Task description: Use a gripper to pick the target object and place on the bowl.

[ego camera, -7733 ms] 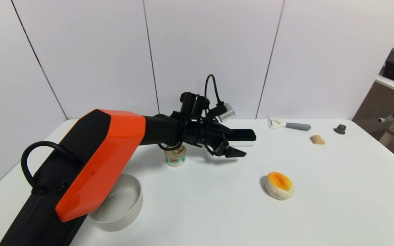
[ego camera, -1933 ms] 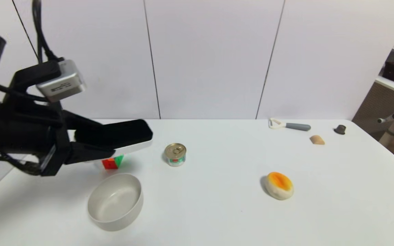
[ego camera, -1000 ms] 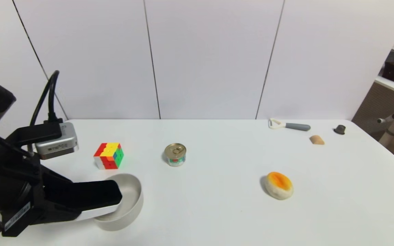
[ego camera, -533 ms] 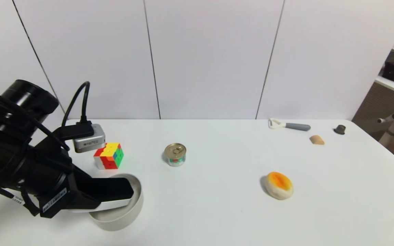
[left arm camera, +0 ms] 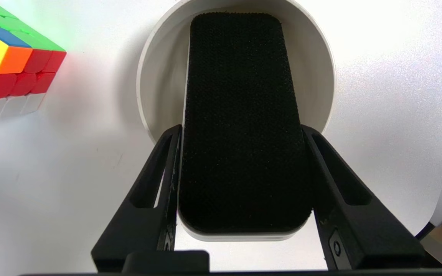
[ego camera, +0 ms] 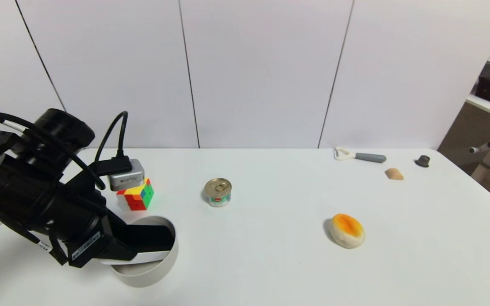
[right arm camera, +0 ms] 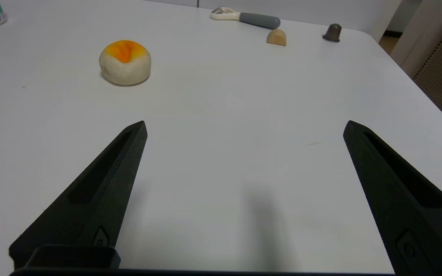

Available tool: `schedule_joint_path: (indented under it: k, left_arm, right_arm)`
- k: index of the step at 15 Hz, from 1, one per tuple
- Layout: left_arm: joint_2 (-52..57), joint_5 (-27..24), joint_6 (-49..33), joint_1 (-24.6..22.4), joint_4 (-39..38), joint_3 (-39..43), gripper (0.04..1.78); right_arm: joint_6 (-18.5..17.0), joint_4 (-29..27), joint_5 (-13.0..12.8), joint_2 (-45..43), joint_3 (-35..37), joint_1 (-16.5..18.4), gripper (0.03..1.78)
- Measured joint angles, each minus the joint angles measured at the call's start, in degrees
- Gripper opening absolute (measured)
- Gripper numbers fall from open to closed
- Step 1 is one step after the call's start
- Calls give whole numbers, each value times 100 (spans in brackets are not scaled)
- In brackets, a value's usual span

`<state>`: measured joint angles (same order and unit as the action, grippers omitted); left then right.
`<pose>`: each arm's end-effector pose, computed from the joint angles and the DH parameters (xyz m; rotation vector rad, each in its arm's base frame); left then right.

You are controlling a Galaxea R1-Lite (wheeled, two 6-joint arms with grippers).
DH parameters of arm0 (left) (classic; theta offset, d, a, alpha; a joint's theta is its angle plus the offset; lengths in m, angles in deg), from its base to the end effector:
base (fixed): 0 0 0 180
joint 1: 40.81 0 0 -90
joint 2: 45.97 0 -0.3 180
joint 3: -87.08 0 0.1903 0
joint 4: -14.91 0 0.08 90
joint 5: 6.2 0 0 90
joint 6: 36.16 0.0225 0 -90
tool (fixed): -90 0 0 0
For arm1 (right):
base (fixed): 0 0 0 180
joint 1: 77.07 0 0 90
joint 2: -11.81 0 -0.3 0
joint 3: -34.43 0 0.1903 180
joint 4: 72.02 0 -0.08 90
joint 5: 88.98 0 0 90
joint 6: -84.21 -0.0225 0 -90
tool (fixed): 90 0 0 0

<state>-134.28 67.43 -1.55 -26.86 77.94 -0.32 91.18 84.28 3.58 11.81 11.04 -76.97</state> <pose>0.2179 -0.0607 0.2056 0.5023 0.9477 -0.7965 -0.0229 0.0010 0.0750 -0.1215 0.0028 0.0432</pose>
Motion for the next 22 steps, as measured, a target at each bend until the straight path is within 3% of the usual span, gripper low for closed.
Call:
schedule_joint_path:
  k: [7,13,17,22]
  left_arm:
    - [-78,-16,11,0,2,-46,98]
    - [-9,-18,9,-6,4,-50,136]
    - [289,4,26,-2,89,-328,149]
    - [1620,254,-138,-118,94,-461,159]
  right_arm:
    - [0,-5,-4,0,0,0,177]
    - [0,-5,-2,0,0,0,177]
    - [0,-5,-4,0,2,0,177]
    - [-1,-2,0,0,2,0,177]
